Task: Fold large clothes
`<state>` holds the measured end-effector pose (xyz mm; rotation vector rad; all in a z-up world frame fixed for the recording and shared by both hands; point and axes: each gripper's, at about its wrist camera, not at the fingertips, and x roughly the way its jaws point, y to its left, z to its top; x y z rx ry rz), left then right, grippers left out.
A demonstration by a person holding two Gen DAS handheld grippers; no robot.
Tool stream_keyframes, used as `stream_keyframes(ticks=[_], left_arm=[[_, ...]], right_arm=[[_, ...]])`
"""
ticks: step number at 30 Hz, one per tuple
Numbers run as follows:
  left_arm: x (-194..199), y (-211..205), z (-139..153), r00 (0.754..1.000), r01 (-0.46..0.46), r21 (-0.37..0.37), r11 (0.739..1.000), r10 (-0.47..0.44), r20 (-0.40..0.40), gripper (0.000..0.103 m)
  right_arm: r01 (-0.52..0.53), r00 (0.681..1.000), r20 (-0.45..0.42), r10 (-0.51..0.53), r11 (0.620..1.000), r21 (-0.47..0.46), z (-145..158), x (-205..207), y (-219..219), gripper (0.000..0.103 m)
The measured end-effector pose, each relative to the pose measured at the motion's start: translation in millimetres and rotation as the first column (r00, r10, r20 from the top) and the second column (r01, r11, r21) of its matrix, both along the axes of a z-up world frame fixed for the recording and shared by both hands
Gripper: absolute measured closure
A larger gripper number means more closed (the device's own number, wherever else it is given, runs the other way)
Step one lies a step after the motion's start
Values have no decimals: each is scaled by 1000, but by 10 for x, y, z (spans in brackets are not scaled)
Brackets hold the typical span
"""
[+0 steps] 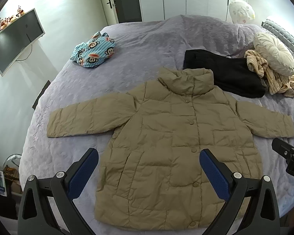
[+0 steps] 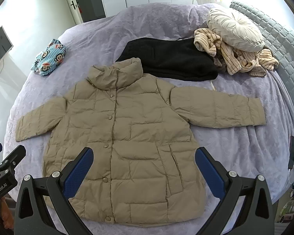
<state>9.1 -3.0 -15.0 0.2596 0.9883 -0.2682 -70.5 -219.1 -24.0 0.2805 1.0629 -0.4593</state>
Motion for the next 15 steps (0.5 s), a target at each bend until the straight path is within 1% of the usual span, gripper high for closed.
stream_keyframes(ticks=[8,15], left_arm=[[13,-3,-45,1000,-9,3,1000,9,-11,0],[26,3,-75,1000,-12,15,1000,12,-18,0]], right_arm=[[20,1000,-24,-20,1000,2,-61,48,-39,0],[23,999,-24,-23,1000,2,-75,35,-46,0]])
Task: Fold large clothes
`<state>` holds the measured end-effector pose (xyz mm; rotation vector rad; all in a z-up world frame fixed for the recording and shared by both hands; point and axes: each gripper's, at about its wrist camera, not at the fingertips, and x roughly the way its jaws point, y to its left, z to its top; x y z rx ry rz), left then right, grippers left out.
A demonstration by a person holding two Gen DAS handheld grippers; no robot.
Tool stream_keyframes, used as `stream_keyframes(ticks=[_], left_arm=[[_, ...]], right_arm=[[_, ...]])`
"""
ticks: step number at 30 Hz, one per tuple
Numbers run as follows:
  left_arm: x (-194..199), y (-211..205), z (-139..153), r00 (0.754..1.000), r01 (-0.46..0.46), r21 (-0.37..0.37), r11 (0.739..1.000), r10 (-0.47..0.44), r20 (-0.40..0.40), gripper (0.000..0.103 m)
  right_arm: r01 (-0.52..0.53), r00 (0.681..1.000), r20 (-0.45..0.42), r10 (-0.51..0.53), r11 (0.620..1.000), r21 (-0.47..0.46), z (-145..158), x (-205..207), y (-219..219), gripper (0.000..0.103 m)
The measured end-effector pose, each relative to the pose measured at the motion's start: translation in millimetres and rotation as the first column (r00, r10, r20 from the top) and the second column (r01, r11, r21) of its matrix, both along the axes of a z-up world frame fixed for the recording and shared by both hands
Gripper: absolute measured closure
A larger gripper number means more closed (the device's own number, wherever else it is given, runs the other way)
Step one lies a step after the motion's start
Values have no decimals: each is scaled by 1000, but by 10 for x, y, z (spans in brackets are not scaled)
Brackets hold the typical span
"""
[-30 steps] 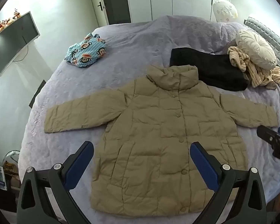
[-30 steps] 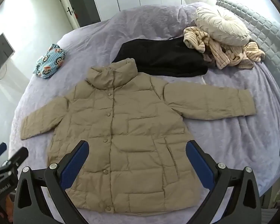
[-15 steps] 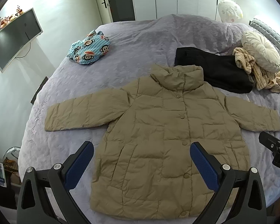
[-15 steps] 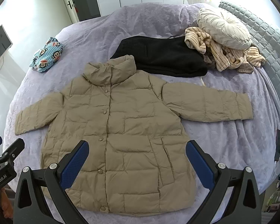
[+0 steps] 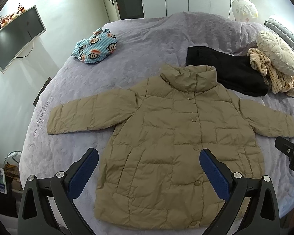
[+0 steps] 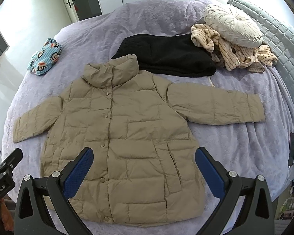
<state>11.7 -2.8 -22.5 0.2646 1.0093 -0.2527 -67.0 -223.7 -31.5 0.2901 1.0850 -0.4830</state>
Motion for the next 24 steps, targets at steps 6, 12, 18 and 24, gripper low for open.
stream_keyframes(ticks=[6,12,18,24], left_arm=[[-29,-5,-6,1000,5,2,1000,-5,2,0],[0,-19,-4,1000,-12,2,1000,12,-6,0],[16,22,-4,1000,-14,0,1000,14,-7,0],[20,21,-3,1000,-13,0,1000,13,-8,0]], right_arm=[[0,1000,-2,0,1000,-2,7,9,-4,0],[-1,1000,1,1,1000,-1,4,1,-10,0],[0,1000,-1,0,1000,-1,-2,9,-7,0],[-1,1000,0,1,1000,-1,-5,12,-9,0]])
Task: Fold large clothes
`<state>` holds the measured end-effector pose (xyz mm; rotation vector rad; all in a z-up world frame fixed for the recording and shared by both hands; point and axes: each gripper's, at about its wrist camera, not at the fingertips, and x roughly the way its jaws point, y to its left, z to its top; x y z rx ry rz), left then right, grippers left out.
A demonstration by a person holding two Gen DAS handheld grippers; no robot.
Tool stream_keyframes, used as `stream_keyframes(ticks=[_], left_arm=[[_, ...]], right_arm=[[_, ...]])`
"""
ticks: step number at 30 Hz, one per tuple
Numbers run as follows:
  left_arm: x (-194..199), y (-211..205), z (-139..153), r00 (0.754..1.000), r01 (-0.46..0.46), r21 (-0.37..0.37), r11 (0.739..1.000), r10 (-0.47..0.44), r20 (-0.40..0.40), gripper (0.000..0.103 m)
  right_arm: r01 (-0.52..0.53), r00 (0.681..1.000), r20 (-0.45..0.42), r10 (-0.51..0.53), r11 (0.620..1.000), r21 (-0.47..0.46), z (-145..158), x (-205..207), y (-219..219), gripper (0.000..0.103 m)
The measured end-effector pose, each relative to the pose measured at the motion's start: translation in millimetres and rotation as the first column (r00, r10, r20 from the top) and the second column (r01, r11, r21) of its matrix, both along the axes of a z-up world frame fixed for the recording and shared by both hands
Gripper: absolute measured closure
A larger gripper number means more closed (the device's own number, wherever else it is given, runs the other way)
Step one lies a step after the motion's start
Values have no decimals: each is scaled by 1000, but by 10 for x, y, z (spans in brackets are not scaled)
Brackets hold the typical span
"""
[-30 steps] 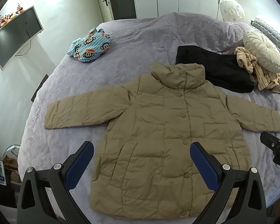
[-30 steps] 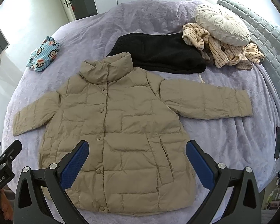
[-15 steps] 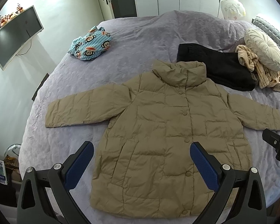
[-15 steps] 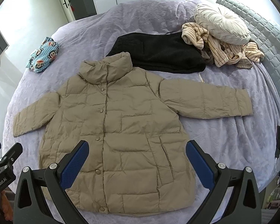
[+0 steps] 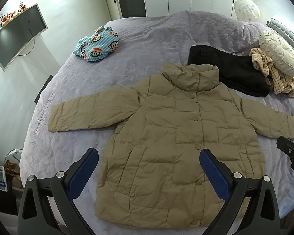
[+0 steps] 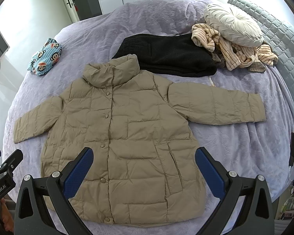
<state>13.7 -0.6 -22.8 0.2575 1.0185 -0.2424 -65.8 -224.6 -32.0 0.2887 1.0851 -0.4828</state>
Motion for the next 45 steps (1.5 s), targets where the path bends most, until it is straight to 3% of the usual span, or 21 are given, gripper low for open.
stream_keyframes(ticks=[45], left_arm=[[10,74,-91,1000,-16,3,1000,16,-26,0]], right_arm=[[0,1000,-1,0,1000,3,-17,5,-2,0]])
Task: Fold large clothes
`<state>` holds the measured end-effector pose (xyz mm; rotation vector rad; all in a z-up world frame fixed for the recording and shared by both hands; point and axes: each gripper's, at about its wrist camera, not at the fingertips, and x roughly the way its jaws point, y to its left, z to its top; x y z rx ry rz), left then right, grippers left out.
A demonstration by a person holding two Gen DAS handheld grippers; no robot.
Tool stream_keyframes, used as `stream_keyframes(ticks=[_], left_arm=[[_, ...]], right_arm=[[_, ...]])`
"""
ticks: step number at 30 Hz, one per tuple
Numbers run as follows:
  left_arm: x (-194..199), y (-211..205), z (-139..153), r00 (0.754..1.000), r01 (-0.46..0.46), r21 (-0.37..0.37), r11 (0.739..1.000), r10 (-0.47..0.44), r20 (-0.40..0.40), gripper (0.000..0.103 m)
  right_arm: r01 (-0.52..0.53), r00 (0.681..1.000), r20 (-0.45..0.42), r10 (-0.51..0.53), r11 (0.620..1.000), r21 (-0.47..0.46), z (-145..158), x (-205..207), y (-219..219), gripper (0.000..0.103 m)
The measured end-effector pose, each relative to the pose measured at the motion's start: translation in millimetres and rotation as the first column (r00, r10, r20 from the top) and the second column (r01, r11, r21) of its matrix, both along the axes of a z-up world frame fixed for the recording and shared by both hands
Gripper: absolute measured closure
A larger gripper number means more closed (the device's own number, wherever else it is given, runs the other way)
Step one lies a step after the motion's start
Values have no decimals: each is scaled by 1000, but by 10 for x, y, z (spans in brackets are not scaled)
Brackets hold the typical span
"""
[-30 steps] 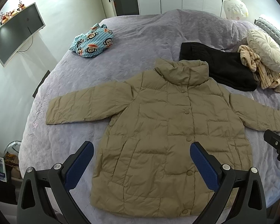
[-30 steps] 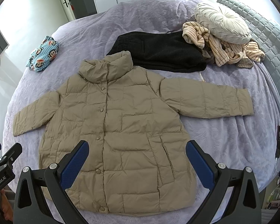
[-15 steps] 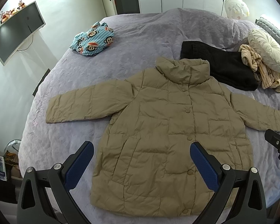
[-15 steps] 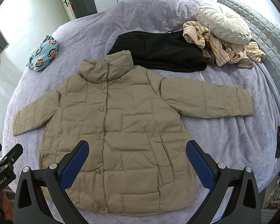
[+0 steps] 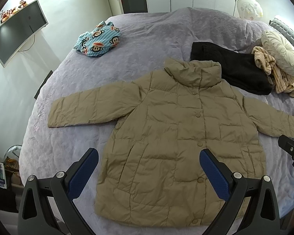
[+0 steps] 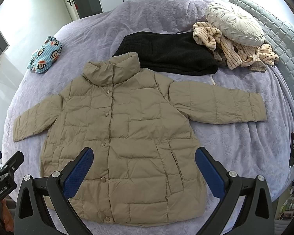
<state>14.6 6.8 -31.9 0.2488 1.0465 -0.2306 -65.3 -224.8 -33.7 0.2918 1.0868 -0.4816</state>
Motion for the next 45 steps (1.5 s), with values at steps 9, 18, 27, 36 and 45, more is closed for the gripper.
stream_keyframes(ticks=[9,18,27,36,45], left_arm=[[13,1,-1,1000,0,0,1000,0,-3,0],[14,1,-2,1000,1,0,1000,-1,-5,0],[24,18,-49,1000,-2,-3,1000,2,-18,0],[72,64,-93,999,-5,-16,1000,4,-44,0],[335,331,-297,997,-26,-74,997,20,-77,0]], right_arm=[[1,1000,0,-1,1000,1,-4,5,-2,0],[1,1000,-2,-1,1000,2,-7,12,-5,0],[2,1000,-9,-2,1000,5,-27,19,-1,0],[5,1000,-26,-5,1000,13,-101,-1,77,0],[-13,997,-80,19,998,68,-215,211,214,0]])
